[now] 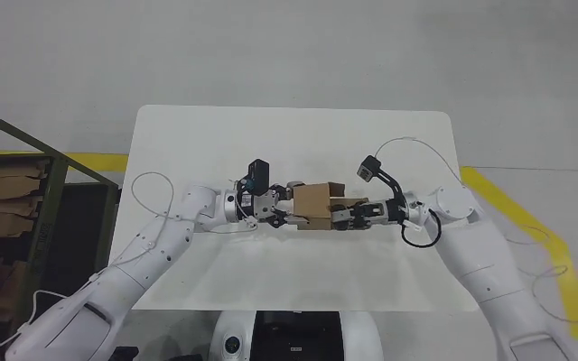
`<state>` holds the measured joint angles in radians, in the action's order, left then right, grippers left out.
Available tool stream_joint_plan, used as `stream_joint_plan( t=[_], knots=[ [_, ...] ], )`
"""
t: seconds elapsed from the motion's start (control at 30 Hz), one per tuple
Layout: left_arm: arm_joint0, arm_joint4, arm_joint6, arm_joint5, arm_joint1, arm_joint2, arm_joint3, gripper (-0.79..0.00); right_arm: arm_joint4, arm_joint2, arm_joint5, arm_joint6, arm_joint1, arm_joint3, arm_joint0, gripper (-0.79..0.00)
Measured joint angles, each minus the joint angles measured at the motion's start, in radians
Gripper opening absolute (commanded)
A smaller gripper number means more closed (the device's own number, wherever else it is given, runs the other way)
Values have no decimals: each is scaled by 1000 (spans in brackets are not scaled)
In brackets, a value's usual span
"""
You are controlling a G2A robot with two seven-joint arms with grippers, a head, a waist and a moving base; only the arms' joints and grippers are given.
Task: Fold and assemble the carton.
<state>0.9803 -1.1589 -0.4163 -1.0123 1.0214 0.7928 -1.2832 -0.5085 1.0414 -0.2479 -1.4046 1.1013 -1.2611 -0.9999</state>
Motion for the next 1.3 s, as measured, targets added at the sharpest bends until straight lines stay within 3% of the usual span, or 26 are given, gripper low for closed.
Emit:
stream_joint_plan(
  t=[0.2,0.6,1.3],
  knots=[
    [-5,6,-2,0,1,-8,4,-289,-7,-3,-16,-8,2,37,20,-785],
    [-9,8,-20,0,-3,-22,5,-302,13,122,-13,11,-31,127,62,-785],
    [-9,9,-30,0,-9,-35,-9,-280,57,-49,26,-29,10,107,137,-785]
  ],
)
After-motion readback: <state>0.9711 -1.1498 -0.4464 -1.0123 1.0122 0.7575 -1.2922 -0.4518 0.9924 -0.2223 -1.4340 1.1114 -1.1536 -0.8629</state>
